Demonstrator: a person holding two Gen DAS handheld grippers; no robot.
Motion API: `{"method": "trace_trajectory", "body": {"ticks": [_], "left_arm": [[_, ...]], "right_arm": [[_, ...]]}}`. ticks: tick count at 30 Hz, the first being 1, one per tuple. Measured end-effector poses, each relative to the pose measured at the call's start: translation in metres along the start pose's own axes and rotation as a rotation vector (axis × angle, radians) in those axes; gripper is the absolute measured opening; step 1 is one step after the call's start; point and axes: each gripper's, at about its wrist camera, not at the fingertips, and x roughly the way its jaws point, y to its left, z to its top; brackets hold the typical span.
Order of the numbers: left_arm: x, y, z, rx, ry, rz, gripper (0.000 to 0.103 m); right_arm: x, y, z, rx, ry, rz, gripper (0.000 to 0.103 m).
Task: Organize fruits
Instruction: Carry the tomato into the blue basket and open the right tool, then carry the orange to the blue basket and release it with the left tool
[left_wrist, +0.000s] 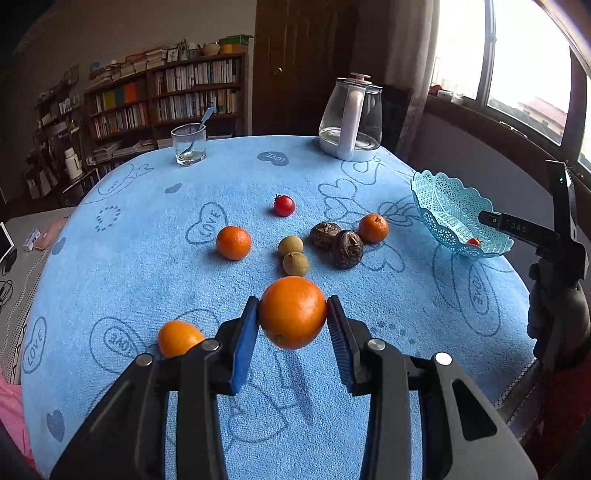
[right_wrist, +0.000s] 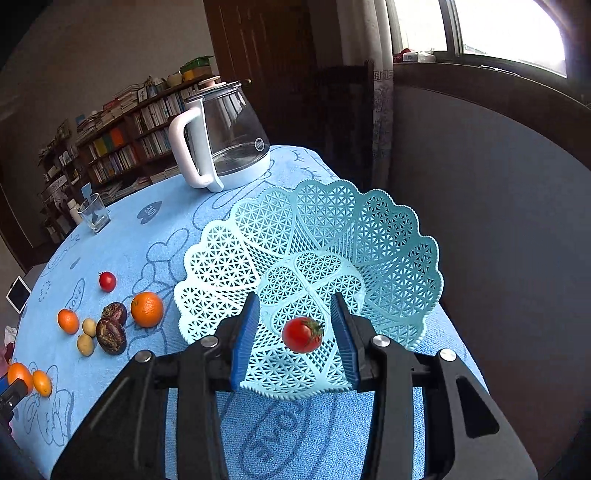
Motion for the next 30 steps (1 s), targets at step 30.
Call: {"method": "trace_trajectory", "body": {"ticks": [30], "left_arm": [[0.099,-0.150,0.094,0.179,0.004,-0.303,0.038]], "right_arm": [[-0.032,-0.055,-0.002,0.211,-0.234,-0.140,0.076]]}}
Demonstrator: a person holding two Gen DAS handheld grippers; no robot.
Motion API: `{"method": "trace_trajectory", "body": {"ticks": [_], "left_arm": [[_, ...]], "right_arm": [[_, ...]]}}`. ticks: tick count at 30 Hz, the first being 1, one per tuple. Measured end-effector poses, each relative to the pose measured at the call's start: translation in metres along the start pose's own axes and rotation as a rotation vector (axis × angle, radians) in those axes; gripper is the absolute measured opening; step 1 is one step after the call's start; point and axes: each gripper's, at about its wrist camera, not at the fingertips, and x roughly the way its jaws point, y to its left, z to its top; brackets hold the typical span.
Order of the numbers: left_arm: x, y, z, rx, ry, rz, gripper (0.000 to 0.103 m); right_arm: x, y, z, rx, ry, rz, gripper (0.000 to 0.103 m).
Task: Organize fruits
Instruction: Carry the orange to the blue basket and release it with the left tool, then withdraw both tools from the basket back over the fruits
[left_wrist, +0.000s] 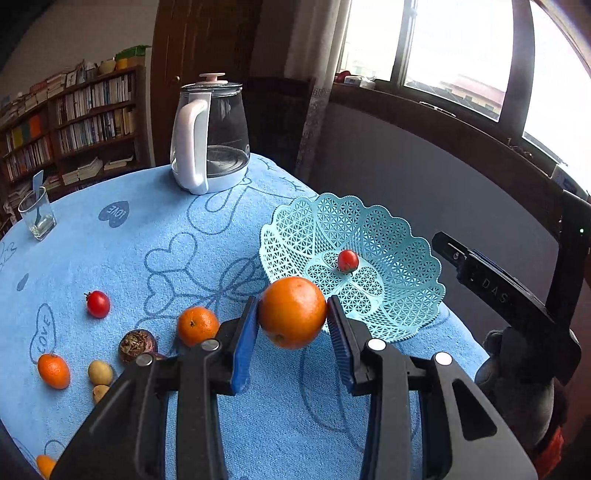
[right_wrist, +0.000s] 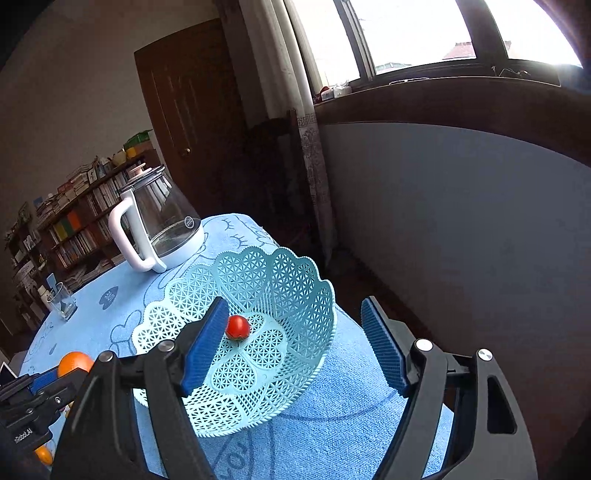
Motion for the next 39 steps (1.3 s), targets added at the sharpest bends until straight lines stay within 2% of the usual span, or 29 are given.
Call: {"method": "trace_trajectory", "body": {"ticks": [12,13,15,16,17,20,24,29,35,39], "left_arm": [[0.045,-0.010,0.015,-0.019,0.046,-0.051,0.038],[0.045,-0.011,0.015,-0.016,0.041,-0.052,0.042],[0.043,-0.011,0.014,-0.012,0.024,-0.052,0.064],[0.041,-0.009,0.015,-0.014,0.007,-0.050,0.079],[0.038,-0.007,0.014,-0.018,-0.011,-0.045,0.081],[0.032,0.002,0.016,-0.031,-0.027,-0.021,0.084],[0.018,0.015,0.018,-0.053,-0.072,0.035,0.090],[-0.006,0.028,0.022,-0.059,-0.136,0.088,0.098],[-0.027,0.045,0.026,-0.095,-0.149,0.134,0.098],[-0.041,0.062,0.026,-0.136,-0.167,0.190,0.098]], "right_arm": [[0.005,-0.001,-0.003,0.019,0.007,-0.001,0.076],[0.005,-0.001,-0.003,0.018,0.008,-0.001,0.076],[0.005,-0.001,-0.004,0.017,0.006,-0.002,0.076],[0.005,-0.001,-0.004,0.017,0.004,-0.003,0.076],[0.004,-0.001,-0.004,0.018,0.001,-0.003,0.076],[0.001,-0.002,-0.004,0.023,-0.019,-0.009,0.082],[-0.005,-0.001,-0.005,0.015,-0.055,-0.020,0.082],[-0.011,-0.002,-0.006,0.014,-0.089,-0.025,0.088],[-0.014,-0.003,-0.006,0.017,-0.112,-0.026,0.088],[-0.021,-0.004,-0.007,0.020,-0.153,-0.028,0.094]]}}
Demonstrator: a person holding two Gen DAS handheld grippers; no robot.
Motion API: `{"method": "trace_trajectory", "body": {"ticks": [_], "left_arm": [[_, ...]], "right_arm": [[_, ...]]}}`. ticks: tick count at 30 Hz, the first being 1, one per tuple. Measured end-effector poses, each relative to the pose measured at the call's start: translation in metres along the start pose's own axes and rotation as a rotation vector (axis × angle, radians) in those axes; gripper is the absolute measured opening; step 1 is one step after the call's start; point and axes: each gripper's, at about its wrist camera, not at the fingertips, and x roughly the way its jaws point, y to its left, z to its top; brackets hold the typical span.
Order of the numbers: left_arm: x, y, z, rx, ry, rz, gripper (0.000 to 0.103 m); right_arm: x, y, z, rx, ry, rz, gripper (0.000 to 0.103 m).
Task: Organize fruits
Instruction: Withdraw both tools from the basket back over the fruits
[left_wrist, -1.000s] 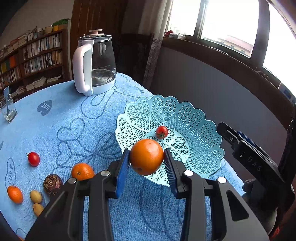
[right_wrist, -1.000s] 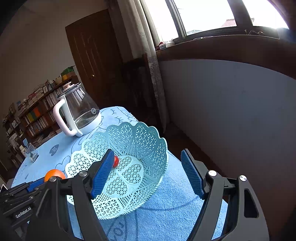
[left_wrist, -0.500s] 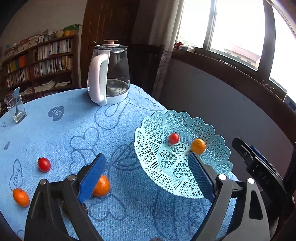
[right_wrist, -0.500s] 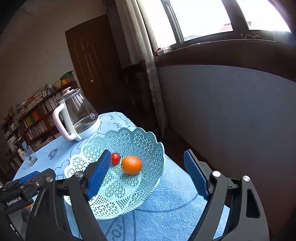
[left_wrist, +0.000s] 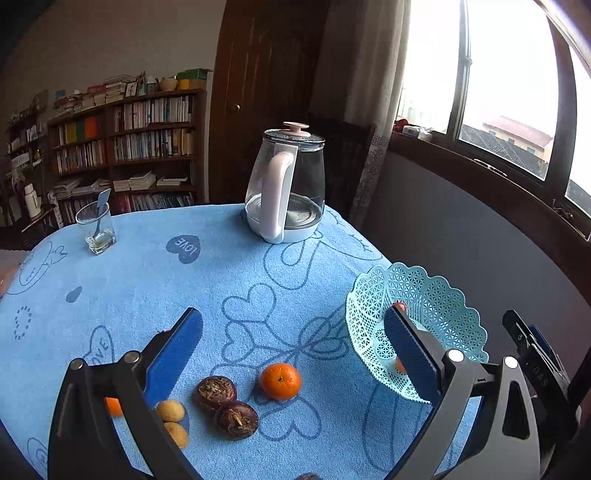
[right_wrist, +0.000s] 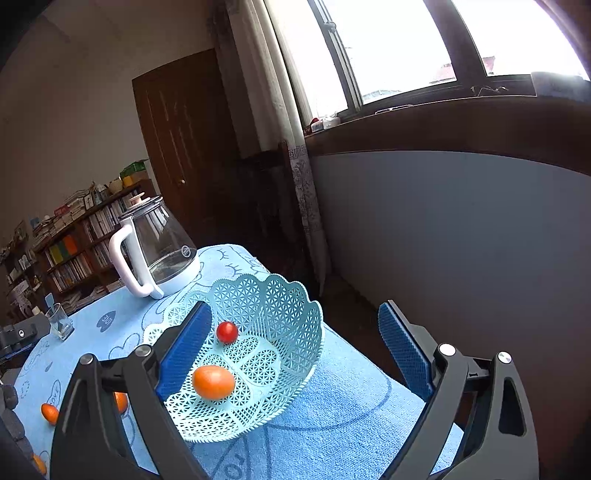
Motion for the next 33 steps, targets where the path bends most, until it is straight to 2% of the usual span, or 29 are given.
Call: {"method": "trace_trajectory", "body": {"ticks": [5,11,14,19,24,29,33], "left_arm": [[-0.010,0.025,-0.001,0.001,-0.015,0.127,0.098],[-0.027,0.065,-0.006,-0.071,-0.023,0.198,0.098],[-0.038,0.074,-0.011,-0.051,-0.041,0.257,0.098],[-0.056,0.087,-0.020,-0.026,-0.067,0.312,0.098],[-0.069,0.108,-0.029,-0.057,-0.064,0.339,0.098],[-0.066,0.134,-0.041,-0.103,-0.014,0.373,0.098],[-0.055,0.150,-0.052,-0.143,0.041,0.368,0.098]], "right_arm": [[-0.013,0.000,0.000,-0.001,-0.070,0.008,0.095],[-0.024,0.005,-0.002,-0.027,-0.154,0.008,0.100],[-0.028,0.008,-0.003,-0.048,-0.173,0.024,0.100],[-0.031,0.012,0.000,-0.037,-0.148,0.080,0.100],[-0.039,0.024,0.004,-0.040,-0.109,0.128,0.100],[-0.049,0.045,-0.002,-0.078,-0.075,0.187,0.100],[-0.054,0.065,-0.009,-0.131,-0.048,0.232,0.100]]}}
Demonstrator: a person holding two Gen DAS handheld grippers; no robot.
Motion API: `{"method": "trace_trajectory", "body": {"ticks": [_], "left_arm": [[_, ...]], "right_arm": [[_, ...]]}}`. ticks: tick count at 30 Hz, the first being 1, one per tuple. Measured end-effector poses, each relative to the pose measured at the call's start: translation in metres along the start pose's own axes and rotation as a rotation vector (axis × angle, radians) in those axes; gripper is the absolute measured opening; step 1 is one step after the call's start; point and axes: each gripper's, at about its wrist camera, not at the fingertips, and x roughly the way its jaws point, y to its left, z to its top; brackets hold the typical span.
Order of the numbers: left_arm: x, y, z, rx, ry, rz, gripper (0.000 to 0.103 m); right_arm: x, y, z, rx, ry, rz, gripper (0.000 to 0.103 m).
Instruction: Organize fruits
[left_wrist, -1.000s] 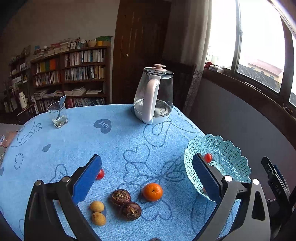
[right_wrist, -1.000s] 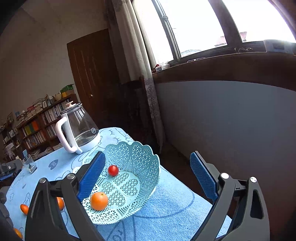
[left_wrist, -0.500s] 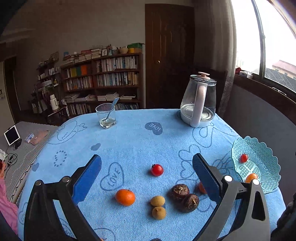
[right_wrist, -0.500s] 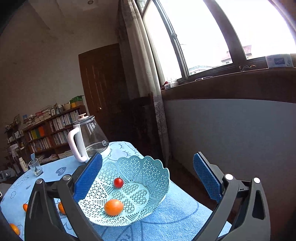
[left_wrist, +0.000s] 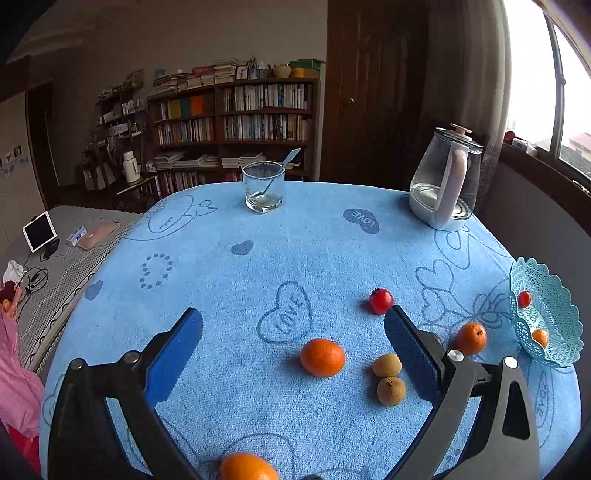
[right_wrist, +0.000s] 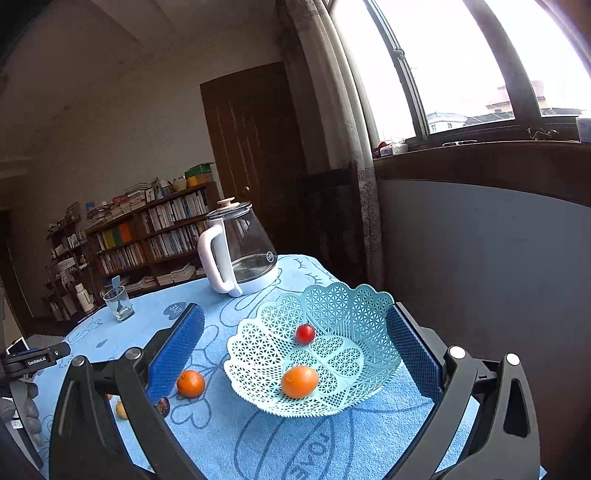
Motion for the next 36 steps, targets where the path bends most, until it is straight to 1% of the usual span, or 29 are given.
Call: {"method": "trace_trajectory", "body": {"ticks": [3,7,13,15,17,18,20,22,23,25,26,27,32,36], "left_arm": [[0.012,0.003,-0.005,-0.004,0.036,-0.006,0.098],[0.027,0.000,-0.013,0.015,0.076,-0.019,0.098],[0.051,-0.006,-0.021,0.045,0.143,-0.040,0.097],[0.057,-0.008,-0.023,0.054,0.163,-0.049,0.089],[0.061,-0.009,-0.026,0.057,0.187,-0.057,0.079],[0.064,-0.009,-0.027,0.058,0.196,-0.060,0.077],[0.068,-0.009,-0.029,0.053,0.212,-0.070,0.065],[0.072,-0.008,-0.030,0.040,0.227,-0.092,0.060],[0.074,-0.008,-0.031,0.035,0.232,-0.102,0.054],[0.078,-0.007,-0.031,0.024,0.239,-0.121,0.048],[0.080,-0.006,-0.031,0.016,0.243,-0.135,0.042],[0.081,-0.006,-0.031,0.008,0.244,-0.146,0.040],[0.077,-0.007,-0.031,0.001,0.226,-0.151,0.040],[0.066,-0.005,-0.031,0.000,0.190,-0.134,0.040]], "right_arm": [[0.001,0.015,-0.004,-0.032,0.026,0.030,0.100],[0.004,0.027,-0.010,-0.051,0.063,0.061,0.100],[0.009,0.036,-0.016,-0.073,0.108,0.101,0.100],[0.011,0.038,-0.018,-0.076,0.127,0.117,0.100],[0.013,0.040,-0.020,-0.084,0.139,0.126,0.100],[0.013,0.042,-0.021,-0.087,0.143,0.131,0.100],[0.012,0.044,-0.022,-0.096,0.150,0.143,0.100],[0.013,0.048,-0.023,-0.105,0.157,0.157,0.100],[0.014,0.049,-0.024,-0.110,0.163,0.165,0.100],[0.014,0.053,-0.026,-0.121,0.174,0.182,0.100],[0.014,0.055,-0.027,-0.127,0.180,0.191,0.100],[0.015,0.057,-0.028,-0.133,0.187,0.199,0.100],[0.015,0.069,-0.036,-0.165,0.218,0.245,0.100],[0.016,0.080,-0.041,-0.190,0.252,0.286,0.100]]}}
